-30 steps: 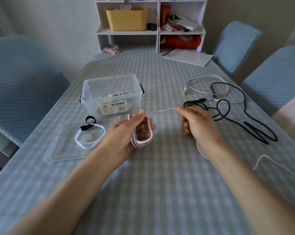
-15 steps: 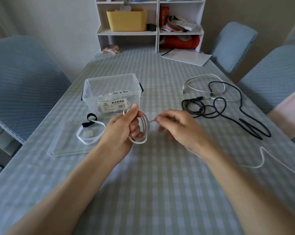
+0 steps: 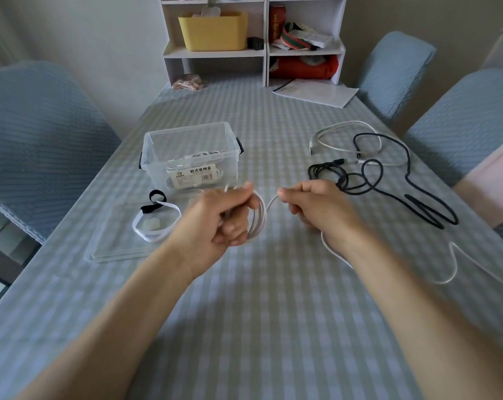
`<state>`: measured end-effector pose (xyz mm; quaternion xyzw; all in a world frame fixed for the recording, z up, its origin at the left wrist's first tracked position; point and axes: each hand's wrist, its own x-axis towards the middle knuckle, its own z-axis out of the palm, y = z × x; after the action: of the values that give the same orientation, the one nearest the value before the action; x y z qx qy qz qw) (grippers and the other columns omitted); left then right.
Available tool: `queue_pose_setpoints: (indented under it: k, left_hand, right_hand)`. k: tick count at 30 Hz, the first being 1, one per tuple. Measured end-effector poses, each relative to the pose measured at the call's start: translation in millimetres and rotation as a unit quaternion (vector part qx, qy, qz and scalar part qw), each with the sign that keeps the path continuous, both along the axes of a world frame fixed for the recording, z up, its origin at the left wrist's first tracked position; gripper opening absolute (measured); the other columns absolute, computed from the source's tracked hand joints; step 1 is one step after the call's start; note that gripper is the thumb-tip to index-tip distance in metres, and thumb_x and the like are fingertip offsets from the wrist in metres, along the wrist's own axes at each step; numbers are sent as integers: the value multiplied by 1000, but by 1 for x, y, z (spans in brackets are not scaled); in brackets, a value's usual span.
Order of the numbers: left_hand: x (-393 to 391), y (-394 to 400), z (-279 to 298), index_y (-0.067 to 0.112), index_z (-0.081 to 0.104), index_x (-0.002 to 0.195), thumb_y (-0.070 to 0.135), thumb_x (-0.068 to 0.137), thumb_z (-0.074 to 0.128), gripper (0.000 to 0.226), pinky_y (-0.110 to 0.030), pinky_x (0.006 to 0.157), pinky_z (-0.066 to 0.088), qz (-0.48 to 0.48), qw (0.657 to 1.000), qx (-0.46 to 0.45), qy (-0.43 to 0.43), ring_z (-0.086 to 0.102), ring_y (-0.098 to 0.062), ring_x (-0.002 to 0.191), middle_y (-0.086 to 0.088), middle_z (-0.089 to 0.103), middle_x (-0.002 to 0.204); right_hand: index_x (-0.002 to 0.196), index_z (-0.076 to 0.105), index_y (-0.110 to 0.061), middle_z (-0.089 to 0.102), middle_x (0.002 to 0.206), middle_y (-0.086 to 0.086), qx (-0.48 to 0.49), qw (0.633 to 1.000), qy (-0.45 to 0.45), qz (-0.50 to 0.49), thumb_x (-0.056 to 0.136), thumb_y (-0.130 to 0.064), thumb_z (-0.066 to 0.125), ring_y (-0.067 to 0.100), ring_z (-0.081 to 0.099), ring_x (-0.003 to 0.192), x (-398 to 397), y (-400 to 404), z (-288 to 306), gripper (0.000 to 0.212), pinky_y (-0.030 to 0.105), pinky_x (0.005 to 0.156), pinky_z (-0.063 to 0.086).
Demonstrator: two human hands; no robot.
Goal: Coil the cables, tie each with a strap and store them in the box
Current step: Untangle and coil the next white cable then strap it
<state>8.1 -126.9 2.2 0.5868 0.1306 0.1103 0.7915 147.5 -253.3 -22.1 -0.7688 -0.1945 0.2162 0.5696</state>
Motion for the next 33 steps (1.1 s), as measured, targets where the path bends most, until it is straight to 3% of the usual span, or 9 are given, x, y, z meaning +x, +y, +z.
queue_pose_setpoints:
  k: [4, 9, 12, 15, 19, 22, 25, 29, 33]
  left_hand:
    - [2, -9, -4, 8, 74, 73, 25, 92, 65, 27, -25, 52, 28, -6, 976, 191, 107, 37, -16, 46, -14, 60, 53]
    - [6, -10, -8, 14, 75, 92, 32, 95, 61, 24, -25, 58, 31, 69, 964, 207, 151, 34, -14, 52, -6, 76, 77]
    - [8, -3, -10, 13, 70, 105, 34, 100, 50, 29, -25, 63, 35, 80, 968, 184, 149, 38, -14, 56, 0, 78, 89]
    - [10, 0, -12, 14, 67, 112, 35, 104, 40, 36, -29, 65, 35, 63, 973, 173, 138, 43, -16, 58, 0, 78, 94]
    - [10, 1, -14, 16, 71, 102, 39, 107, 33, 45, -32, 64, 35, 17, 970, 210, 119, 45, -23, 68, 1, 75, 90]
    - [14, 3, -17, 7, 67, 103, 35, 107, 33, 44, -32, 60, 34, 44, 990, 98, 93, 45, -27, 72, -5, 72, 81]
    - [17, 4, -17, 3, 63, 114, 34, 106, 30, 45, -29, 59, 36, 93, 991, -43, 89, 46, -18, 63, -5, 72, 75]
    - [15, 7, -14, 6, 65, 112, 34, 106, 31, 45, -28, 59, 38, 132, 983, -109, 60, 49, -14, 62, 1, 60, 62]
    - [13, 9, -9, 5, 63, 116, 30, 107, 29, 43, -30, 70, 47, 152, 972, -180, 4, 61, -13, 67, 4, 50, 61]
  right_hand:
    - [74, 68, -8, 59, 57, 0, 55, 995, 71, 41, 91, -21, 67, 9, 31, 39, 0, -6, 7, 21, 20, 39, 21]
    - [78, 72, -3, 60, 60, 8, 99, 986, 97, 89, 93, -12, 58, 11, 30, 40, -2, -16, 19, 22, 23, 44, 17]
    - [90, 75, -3, 65, 66, 9, 100, 985, 49, 133, 95, -10, 55, 14, 34, 45, -5, -21, 24, 22, 25, 47, 21]
    - [103, 76, -18, 71, 73, 3, 64, 978, -37, 192, 99, -14, 56, 13, 43, 48, -14, -22, 25, 21, 22, 47, 32]
    - [107, 74, -24, 70, 72, -3, 38, 970, -139, 198, 99, -19, 58, 10, 51, 48, -25, -16, 25, 18, 19, 50, 42]
    - [92, 75, -26, 70, 69, -4, 27, 967, -167, 190, 96, -22, 64, 10, 54, 45, -28, -16, 24, 13, 20, 49, 42]
    - [83, 74, -21, 71, 69, -4, -23, 961, -168, 220, 95, -27, 65, 12, 56, 44, -31, -17, 21, 16, 17, 45, 39]
    - [86, 74, -18, 72, 70, -6, -67, 956, -146, 246, 96, -32, 63, 11, 57, 44, -34, -16, 19, 21, 18, 44, 41]
    - [87, 75, -19, 71, 69, -4, -89, 952, -128, 264, 96, -33, 63, 10, 53, 43, -35, -15, 17, 21, 21, 44, 42]
